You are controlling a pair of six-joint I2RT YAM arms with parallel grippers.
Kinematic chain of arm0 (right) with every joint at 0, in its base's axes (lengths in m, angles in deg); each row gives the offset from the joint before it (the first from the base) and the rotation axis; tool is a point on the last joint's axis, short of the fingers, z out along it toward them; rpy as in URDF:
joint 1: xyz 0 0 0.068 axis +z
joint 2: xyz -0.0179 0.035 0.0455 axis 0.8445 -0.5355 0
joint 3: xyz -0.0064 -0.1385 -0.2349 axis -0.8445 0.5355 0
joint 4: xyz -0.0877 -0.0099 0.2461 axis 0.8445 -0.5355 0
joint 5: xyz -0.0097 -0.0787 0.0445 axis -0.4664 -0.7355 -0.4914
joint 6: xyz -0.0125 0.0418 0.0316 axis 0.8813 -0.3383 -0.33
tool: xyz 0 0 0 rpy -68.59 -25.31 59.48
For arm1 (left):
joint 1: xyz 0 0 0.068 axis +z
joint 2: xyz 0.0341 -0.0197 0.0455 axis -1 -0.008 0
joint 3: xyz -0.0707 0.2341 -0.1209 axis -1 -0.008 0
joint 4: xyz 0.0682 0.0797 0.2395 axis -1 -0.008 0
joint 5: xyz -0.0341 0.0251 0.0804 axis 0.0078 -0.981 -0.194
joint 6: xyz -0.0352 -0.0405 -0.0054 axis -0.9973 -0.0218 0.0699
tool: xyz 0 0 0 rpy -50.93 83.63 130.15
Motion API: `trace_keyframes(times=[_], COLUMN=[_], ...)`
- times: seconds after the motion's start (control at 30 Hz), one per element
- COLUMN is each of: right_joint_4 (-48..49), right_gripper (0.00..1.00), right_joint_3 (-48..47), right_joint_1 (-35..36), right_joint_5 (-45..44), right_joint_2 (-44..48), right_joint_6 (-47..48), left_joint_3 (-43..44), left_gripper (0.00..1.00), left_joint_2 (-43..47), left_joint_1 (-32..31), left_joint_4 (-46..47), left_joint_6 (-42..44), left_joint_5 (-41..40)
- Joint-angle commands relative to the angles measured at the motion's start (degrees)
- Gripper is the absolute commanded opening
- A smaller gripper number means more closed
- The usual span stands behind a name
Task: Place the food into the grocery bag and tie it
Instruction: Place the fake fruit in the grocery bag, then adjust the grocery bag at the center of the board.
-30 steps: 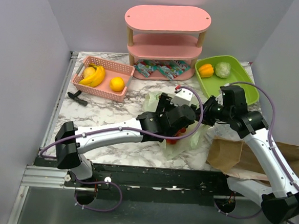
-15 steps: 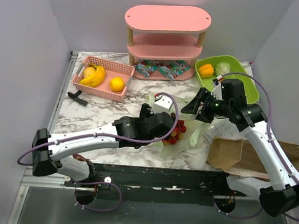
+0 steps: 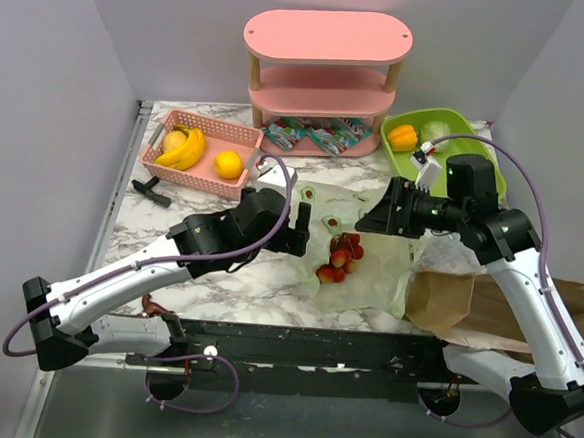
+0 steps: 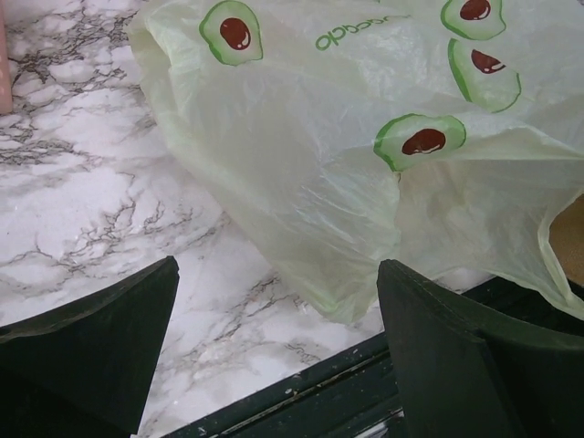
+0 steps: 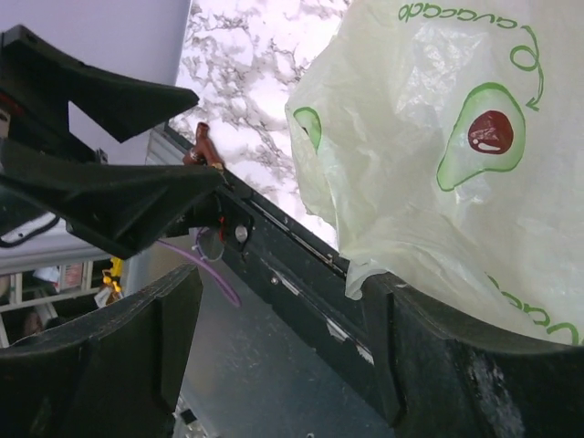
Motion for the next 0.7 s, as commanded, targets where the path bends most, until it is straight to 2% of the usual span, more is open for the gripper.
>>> trace_keyframes(times=[0.0,0.1,0.27,0.33,0.67], right_joint_4=[-0.9,6.2,12.1,14.1,19.0], right_gripper=[0.76,0.74,0.74,0.75,0.77], right_joint_3=[1.6,8.6,13.9,14.9,20.1], right_joint_1=[0.2,3.7,18.2,21.5,28.4], right_joint_5=[5.9,7.9,-4.2,-8.7,-21.9], right_joint_2=[1.7,4.1,4.6,3.9,1.9], right_joint_6=[3.8,1.1,-1.7,-2.1,-1.4], left_joint_3=[-1.2,-2.2,-4.4,-5.4,-8.9], left_gripper=[0.92,0.92,0.92,0.92,0.92], left_joint_2=[3.1,5.3,7.9,8.8,12.4], left_joint_1=[2.1,3.2,5.4,5.9,6.6], left_joint_4=[-0.8,-1.3,-1.7,-1.8,-2.4], left_joint_6=[1.5,2.4,2.4,2.1,0.9], left_joint_5=[5.2,6.0,7.5,7.9,8.4])
